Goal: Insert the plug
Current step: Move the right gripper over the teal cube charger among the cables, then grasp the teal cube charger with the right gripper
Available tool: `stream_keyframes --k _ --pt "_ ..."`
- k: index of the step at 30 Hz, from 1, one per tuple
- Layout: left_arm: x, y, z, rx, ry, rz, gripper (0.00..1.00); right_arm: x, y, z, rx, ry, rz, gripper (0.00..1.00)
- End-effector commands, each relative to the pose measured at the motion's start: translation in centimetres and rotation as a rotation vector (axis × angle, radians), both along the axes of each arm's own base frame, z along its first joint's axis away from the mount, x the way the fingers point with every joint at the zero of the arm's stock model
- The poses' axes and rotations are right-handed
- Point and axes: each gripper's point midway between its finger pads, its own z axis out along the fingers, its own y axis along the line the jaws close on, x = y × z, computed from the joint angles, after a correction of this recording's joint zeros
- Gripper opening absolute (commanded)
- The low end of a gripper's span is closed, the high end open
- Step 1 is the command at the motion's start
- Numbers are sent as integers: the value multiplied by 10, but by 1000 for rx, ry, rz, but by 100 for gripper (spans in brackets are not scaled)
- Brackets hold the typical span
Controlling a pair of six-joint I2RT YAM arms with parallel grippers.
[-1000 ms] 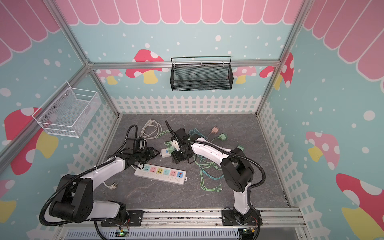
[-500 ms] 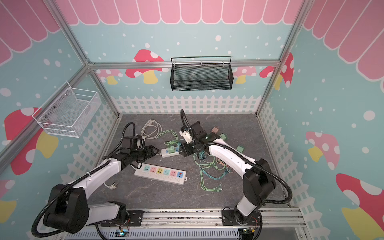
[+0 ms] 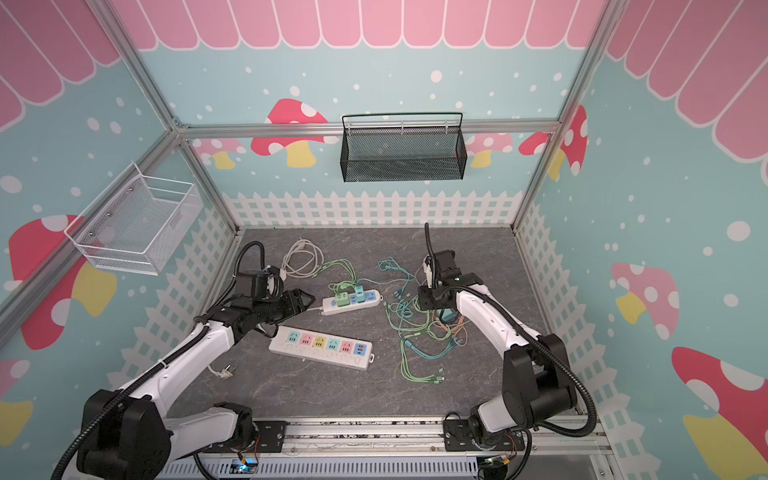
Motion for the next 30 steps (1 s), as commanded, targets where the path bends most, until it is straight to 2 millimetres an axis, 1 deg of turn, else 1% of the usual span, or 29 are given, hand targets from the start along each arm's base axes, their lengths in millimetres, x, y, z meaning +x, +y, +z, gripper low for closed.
stream_keyframes --k 1,6,9,13,17,20,30 --pt "-2 0 13 1 -30 -25 70 1 -20 -14 -77 19 -54 51" --pt "-4 0 18 1 -50 -32 70 1 -41 -29 -136 51 -103 55" --pt "-4 -1 20 0 -58 -40 70 3 -48 -39 -150 70 -119 55" --pt "-5 -3 25 -5 -71 -56 70 9 -51 -48 -171 80 -114 55" --pt "-6 -4 31 -10 -89 -69 70 11 -56 -56 -212 95 -110 58" --pt "-8 -5 34 -10 -98 -75 70 12 -58 -64 -232 113 -101 58" --pt "-15 -3 42 0 -125 -82 70 18 -58 -80 -251 132 -80 56"
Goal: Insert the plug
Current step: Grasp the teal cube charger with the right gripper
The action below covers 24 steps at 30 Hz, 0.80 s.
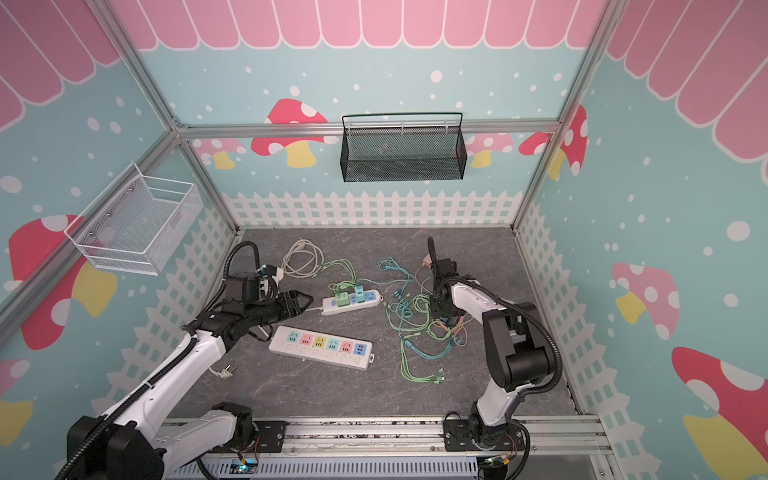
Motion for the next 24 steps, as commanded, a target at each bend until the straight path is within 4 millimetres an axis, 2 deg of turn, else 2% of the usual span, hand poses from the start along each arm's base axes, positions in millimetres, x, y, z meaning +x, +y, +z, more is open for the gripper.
stream_keyframes --k 1,13,15,18,24 --pt "-1 1 13 5 -37 -17 70 8 -2 -3 -15 -8 12 56" --pt "-4 -1 18 -9 -47 -26 70 15 -2 -12 -30 0 38 54" --pt "-5 -1 18 -12 -46 -25 70 16 -2 -11 -29 -6 33 51" --pt "-6 -1 19 -13 -48 -24 70 18 -1 1 -20 -34 32 45" --pt "-6 -2 23 -20 -54 -30 70 27 -2 43 -18 -125 29 36"
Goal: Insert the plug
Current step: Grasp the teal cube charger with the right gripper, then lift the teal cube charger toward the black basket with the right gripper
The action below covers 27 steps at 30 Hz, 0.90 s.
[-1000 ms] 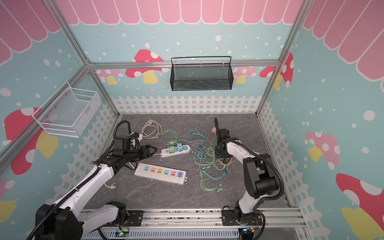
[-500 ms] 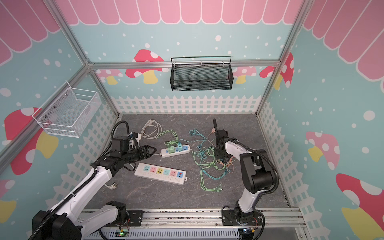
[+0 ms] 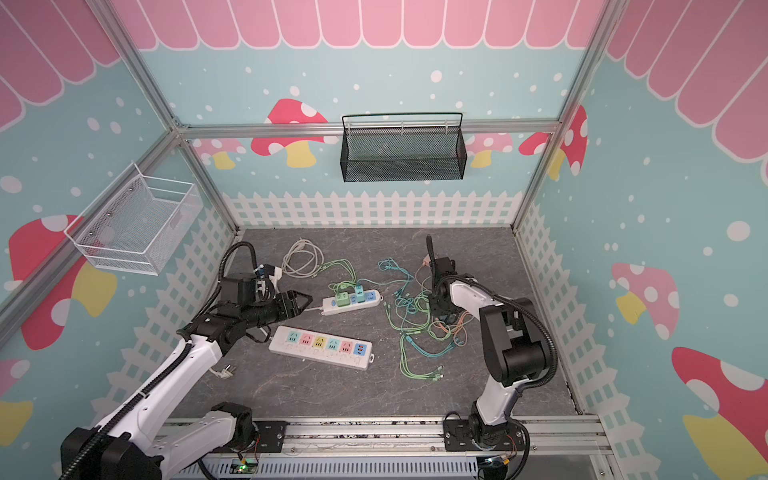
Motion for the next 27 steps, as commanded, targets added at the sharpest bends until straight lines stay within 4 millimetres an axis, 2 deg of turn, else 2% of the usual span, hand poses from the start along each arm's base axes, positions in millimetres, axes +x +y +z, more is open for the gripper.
stream_keyframes --k 1,7,9,14,18,27 --pt "0 -1 13 -11 -24 -12 70 15 -1 45 6 -105 1 36" --pt "0 -1 14 -15 -24 -14 70 23 3 98 36 -201 24 35" --pt "0 -1 15 -17 -28 -14 70 25 10 116 75 -237 44 34" --pt "-1 -3 16 -23 -29 -22 70 34 36 179 220 -354 115 34" --pt "-3 -7 18 -38 -29 -44 69 39 50 222 298 -420 155 34" --pt "-6 -11 26 -45 -52 -67 69 59 57 307 367 -552 204 33"
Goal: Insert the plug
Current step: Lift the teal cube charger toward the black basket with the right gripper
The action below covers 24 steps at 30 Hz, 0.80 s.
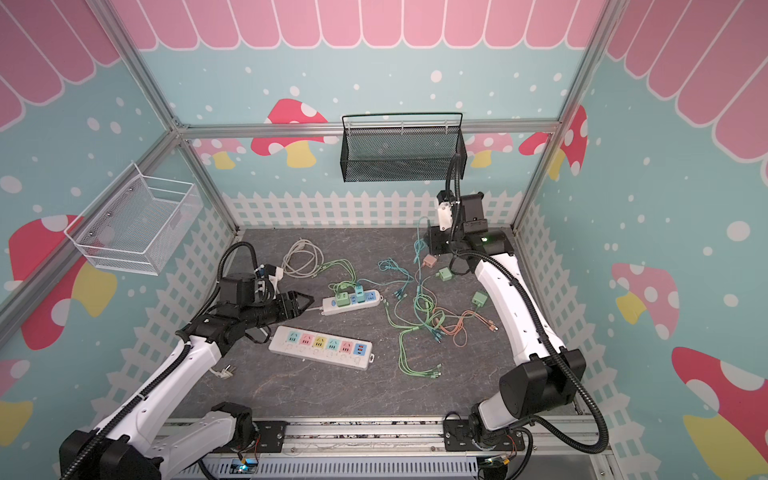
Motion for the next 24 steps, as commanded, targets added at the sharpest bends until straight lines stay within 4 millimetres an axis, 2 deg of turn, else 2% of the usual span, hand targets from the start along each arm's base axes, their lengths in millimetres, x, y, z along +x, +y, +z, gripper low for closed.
stream_keyframes --k 1,4,6,8,11,14,18,24 --pt "-1 -4 19 -11 -45 -27 69 5 5 32 26 -48 46 33" --pt "-2 -4 17 -12 -40 -29 69 8 9 58 51 -98 64 33" --pt "-3 -5 16 -12 -38 -34 69 10 11 66 65 -111 72 33" --pt "-4 -6 15 -14 -34 -39 69 13 12 64 69 -106 72 33" --pt "-5 -9 16 -18 -39 -49 70 18 11 40 65 -54 52 33" --pt "-5 -17 21 -31 -52 -68 69 15 16 11 92 6 63 33" --pt "-4 -35 28 -29 -77 -107 70 -2 31 -24 187 87 118 33" --pt "4 -73 46 -41 -159 -158 69 -35 55 -62 353 208 210 34"
